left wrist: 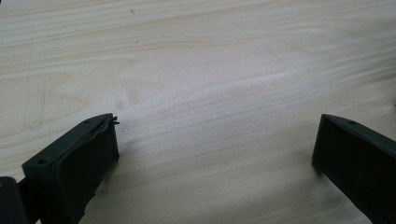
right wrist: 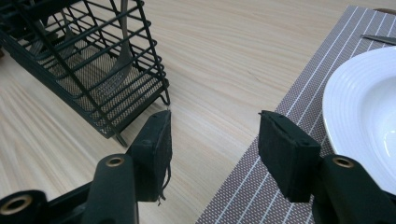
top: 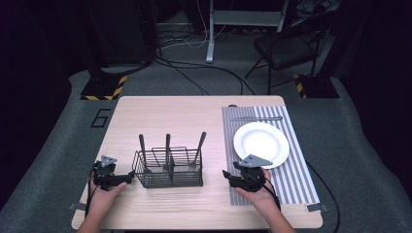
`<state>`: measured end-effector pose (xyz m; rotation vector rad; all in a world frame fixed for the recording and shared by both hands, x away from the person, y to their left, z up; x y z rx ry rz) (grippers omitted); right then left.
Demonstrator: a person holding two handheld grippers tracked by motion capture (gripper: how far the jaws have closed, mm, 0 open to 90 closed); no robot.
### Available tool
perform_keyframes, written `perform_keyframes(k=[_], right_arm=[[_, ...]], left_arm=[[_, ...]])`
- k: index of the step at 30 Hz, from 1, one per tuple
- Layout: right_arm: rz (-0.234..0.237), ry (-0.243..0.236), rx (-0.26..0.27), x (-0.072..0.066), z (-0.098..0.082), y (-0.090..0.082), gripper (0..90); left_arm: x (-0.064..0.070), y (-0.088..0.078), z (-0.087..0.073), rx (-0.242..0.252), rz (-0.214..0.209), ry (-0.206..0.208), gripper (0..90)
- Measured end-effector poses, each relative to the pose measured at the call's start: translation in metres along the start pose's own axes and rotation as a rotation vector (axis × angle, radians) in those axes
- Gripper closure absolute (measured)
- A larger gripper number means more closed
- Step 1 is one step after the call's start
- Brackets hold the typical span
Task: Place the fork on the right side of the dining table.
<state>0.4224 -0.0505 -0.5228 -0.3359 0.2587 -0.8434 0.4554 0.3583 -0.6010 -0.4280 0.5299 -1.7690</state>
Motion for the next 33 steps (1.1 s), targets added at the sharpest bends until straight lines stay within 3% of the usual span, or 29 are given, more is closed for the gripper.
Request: perform_keyframes(k=[5, 14, 23, 30, 31, 33], right_arm=[[-0.002, 0.035, -0.003, 0.000, 0.009, -0.004, 47.6], [0.017, 0.052, -0.001, -0.002, 0.020, -0.005, 51.6], [0.028, 0.026, 0.053, -0.013, 0.041, 0.002, 52.4], [0.034, 0.029, 0.077, -0.017, 0.052, 0.005, 53.4], [0.016, 0.030, 0.091, -0.016, 0.056, 0.005, 53.4], [0.016, 0.042, 0.100, -0.016, 0.059, 0.005, 57.7]], left_arm=[[0.000, 0.000, 0.000, -0.001, 0.002, 0.000, 0.0], [0.000, 0.000, 0.000, -0.001, 0.002, -0.001, 0.0], [0.000, 0.000, 0.000, -0.001, 0.002, -0.001, 0.0], [0.000, 0.000, 0.000, 0.000, 0.002, -0.001, 0.0], [0.000, 0.000, 0.000, 0.000, 0.002, -0.001, 0.0], [0.000, 0.000, 0.000, 0.000, 0.002, -0.001, 0.0]])
Point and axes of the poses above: each handheld gripper's, and its own axes: y roughly forward along the jaws, z roughly out of its top, x roughly to its right, the point moved 10 cm from there along y, roughly forward along the jaws, and after that the axes turned 10 degrees about x, right-handed, at the moved point
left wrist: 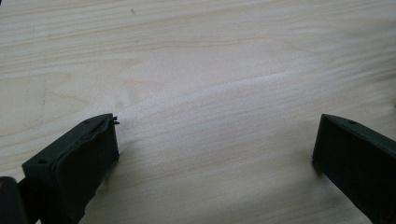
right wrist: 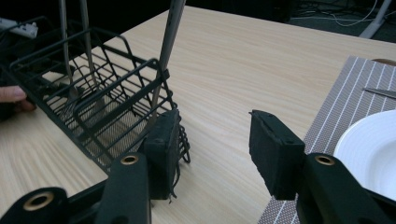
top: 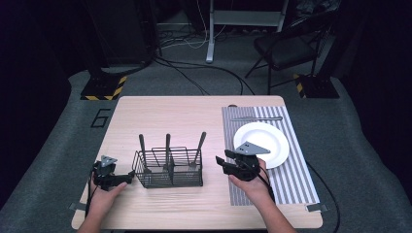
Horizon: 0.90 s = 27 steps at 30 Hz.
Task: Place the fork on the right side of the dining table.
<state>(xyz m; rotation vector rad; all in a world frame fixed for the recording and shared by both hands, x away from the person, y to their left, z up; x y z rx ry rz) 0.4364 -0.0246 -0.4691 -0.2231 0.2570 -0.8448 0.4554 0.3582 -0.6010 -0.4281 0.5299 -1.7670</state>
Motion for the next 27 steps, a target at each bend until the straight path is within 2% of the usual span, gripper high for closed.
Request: perform_keyframes(k=[4, 5, 6, 15, 27], right_arm=[[-0.001, -0.002, -0.001, 0.001, 0.004, 0.000, 57.9], [0.032, 0.018, -0.014, 0.000, 0.006, 0.002, 57.7], [0.041, 0.026, -0.017, -0.001, 0.007, 0.002, 58.1], [0.015, 0.024, -0.011, 0.001, 0.022, 0.007, 62.6], [0.048, 0.018, -0.037, -0.006, 0.035, 0.018, 64.9]], left_arm=[[0.000, 0.000, 0.000, 0.000, 0.000, 0.001, 0.0], [0.000, 0.000, 0.000, 0.000, 0.000, 0.000, 0.0], [0.000, 0.000, 0.000, 0.000, 0.000, 0.000, 0.0], [0.000, 0.000, 0.000, 0.000, 0.001, -0.001, 0.0], [0.000, 0.000, 0.000, 0.000, 0.001, -0.001, 0.0]])
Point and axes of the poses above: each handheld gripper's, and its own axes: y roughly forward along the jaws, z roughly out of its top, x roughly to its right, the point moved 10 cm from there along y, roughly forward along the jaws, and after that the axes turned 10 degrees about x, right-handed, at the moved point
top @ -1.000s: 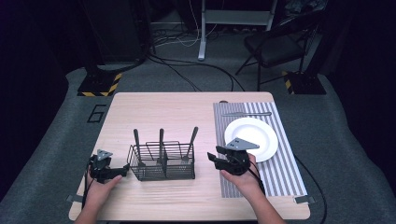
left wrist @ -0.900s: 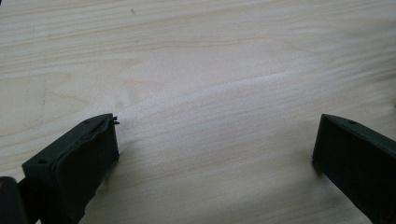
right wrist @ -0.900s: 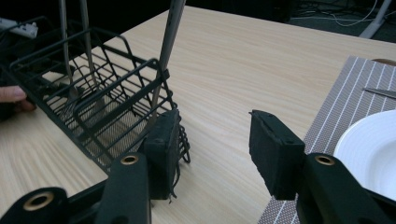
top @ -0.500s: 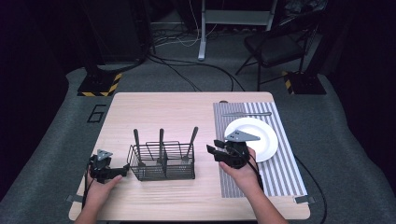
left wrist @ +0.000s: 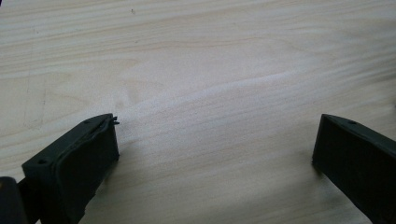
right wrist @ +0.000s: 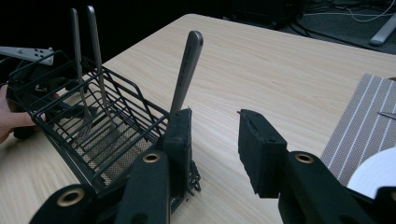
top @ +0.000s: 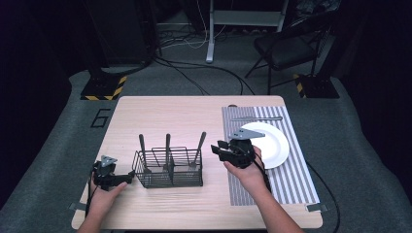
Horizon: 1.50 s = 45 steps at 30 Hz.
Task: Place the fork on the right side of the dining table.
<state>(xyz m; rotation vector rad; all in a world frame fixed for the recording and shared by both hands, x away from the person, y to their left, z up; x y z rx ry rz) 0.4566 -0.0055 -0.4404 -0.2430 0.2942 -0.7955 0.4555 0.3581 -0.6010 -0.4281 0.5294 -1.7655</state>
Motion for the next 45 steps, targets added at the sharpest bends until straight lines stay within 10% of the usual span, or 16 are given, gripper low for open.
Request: perform_keyframes(k=[45], right_arm=[[0.144, 0.020, -0.049, -0.030, 0.001, 0.051, 71.2]], left_arm=[[0.000, 0.000, 0.000, 0.000, 0.000, 0.000, 0.0]])
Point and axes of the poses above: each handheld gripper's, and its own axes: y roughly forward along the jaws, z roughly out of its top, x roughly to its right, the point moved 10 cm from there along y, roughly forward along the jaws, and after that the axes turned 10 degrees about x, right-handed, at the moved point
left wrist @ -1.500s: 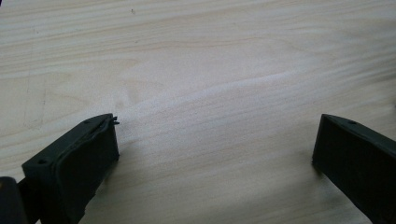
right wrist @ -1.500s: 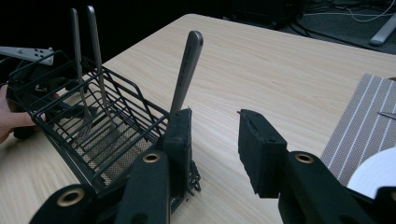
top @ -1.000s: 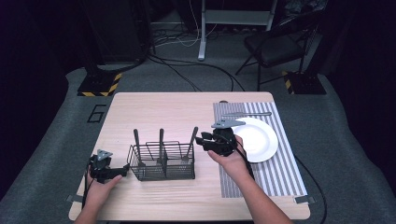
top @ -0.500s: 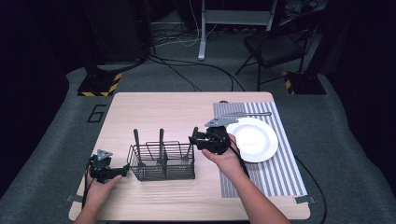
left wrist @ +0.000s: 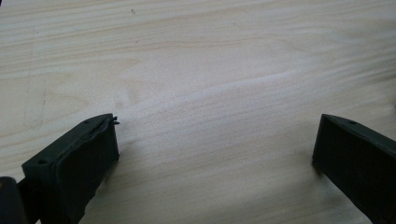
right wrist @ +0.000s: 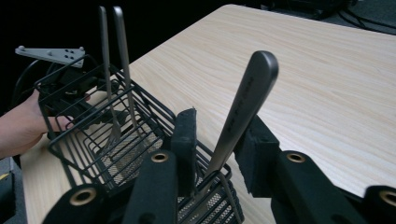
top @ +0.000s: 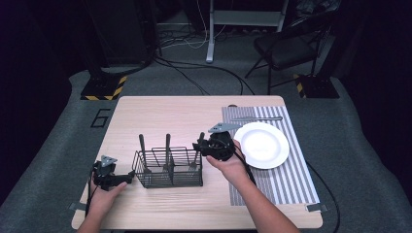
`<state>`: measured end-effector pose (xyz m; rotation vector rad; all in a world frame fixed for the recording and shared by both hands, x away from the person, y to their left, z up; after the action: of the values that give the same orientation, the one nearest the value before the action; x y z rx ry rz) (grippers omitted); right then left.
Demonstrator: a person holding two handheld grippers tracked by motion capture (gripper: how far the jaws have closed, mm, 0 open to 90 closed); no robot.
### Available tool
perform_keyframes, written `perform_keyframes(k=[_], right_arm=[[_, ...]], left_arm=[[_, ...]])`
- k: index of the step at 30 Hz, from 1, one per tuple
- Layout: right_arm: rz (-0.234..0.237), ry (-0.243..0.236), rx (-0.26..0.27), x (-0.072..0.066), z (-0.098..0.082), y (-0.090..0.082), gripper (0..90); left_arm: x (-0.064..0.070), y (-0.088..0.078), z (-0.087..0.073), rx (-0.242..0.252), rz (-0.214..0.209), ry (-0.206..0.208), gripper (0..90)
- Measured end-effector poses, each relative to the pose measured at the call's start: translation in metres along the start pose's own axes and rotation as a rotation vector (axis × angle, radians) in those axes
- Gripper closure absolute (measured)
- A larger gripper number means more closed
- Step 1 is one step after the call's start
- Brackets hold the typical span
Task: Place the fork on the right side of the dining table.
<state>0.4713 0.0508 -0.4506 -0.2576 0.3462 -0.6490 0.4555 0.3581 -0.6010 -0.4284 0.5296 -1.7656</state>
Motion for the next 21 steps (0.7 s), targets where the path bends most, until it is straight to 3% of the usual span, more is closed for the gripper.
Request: perform_keyframes(k=[7, 10, 21], right_arm=[[0.015, -0.031, -0.003, -0.010, 0.002, -0.002, 75.2], [0.022, -0.052, -0.009, -0.016, 0.003, -0.001, 81.4], [0.050, -0.050, -0.018, -0.028, 0.006, -0.003, 86.6]], left_arm=[[0.000, 0.000, 0.000, 0.000, 0.000, 0.000, 0.0], [0.000, 0.000, 0.000, 0.000, 0.000, 0.000, 0.0], [0.000, 0.000, 0.000, 0.000, 0.000, 0.000, 0.0]])
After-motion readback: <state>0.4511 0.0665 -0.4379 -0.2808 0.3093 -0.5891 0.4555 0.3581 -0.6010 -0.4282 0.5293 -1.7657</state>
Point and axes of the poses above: each handheld gripper's, and its own axes: y roughly forward along the jaws, z roughly out of its top, x roughly to its right, the point moved 10 cm from there along y, roughly forward along the jaws, and after that the axes turned 10 degrees about x, right-handed, at the moved point
